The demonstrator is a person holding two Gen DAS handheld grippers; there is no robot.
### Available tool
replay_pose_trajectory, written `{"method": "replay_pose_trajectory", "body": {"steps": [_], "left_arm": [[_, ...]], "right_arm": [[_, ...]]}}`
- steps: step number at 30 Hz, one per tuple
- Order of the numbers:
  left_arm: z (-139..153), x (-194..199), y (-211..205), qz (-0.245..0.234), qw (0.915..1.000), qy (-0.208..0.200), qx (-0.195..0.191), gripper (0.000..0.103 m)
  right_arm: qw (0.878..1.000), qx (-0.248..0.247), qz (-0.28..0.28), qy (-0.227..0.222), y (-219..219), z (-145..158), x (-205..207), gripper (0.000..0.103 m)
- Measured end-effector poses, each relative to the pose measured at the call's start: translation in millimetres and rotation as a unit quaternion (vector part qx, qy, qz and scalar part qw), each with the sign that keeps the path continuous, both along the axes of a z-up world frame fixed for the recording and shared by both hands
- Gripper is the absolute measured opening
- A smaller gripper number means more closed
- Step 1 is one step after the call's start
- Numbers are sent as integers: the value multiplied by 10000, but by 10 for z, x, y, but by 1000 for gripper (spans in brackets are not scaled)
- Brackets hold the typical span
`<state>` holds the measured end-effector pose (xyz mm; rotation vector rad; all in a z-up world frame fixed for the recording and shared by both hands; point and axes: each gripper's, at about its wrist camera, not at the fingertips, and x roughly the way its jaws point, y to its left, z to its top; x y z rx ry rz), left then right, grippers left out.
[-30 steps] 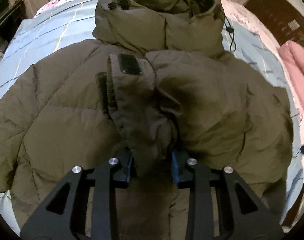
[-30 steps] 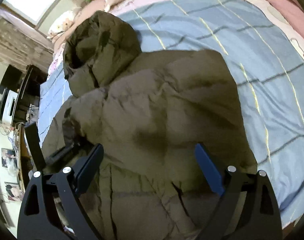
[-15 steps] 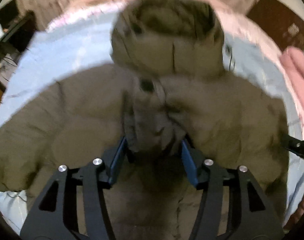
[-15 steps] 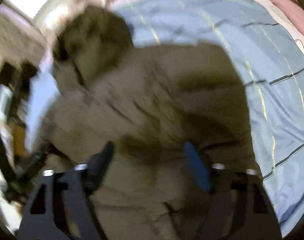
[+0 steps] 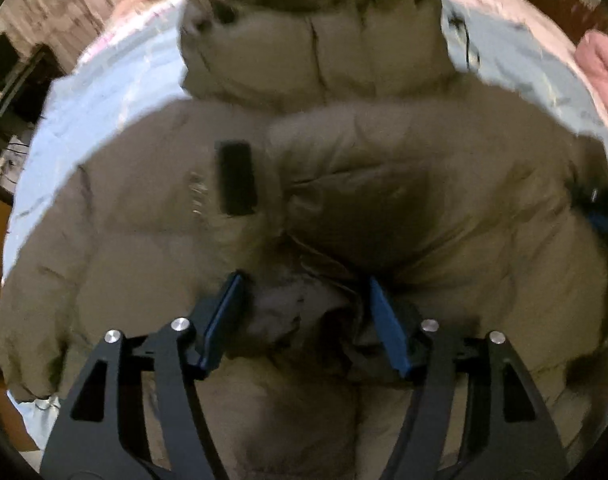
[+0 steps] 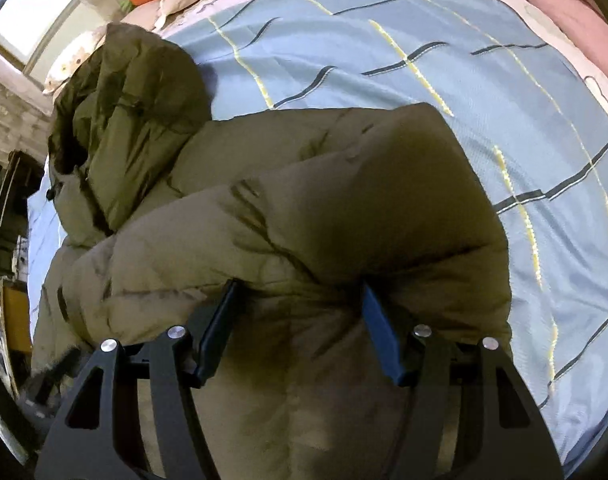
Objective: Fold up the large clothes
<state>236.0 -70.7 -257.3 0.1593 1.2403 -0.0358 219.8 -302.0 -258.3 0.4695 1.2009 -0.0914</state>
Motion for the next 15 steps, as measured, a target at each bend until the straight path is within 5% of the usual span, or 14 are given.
{"method": "replay_pose_trajectory", "body": {"steps": [8, 11, 15], "left_arm": [[-113, -85, -62, -276, 9972, 134, 675, 80], [98, -103, 42, -83, 9990, -181, 391, 78], [520, -130, 129, 144, 9952, -963, -83, 79]], "right_arm": [[9946, -642, 710, 413, 254, -72, -154, 64], [9990, -259, 348, -140, 114, 303, -351, 64], [9993, 122, 211, -275, -30, 668, -600, 64]]}}
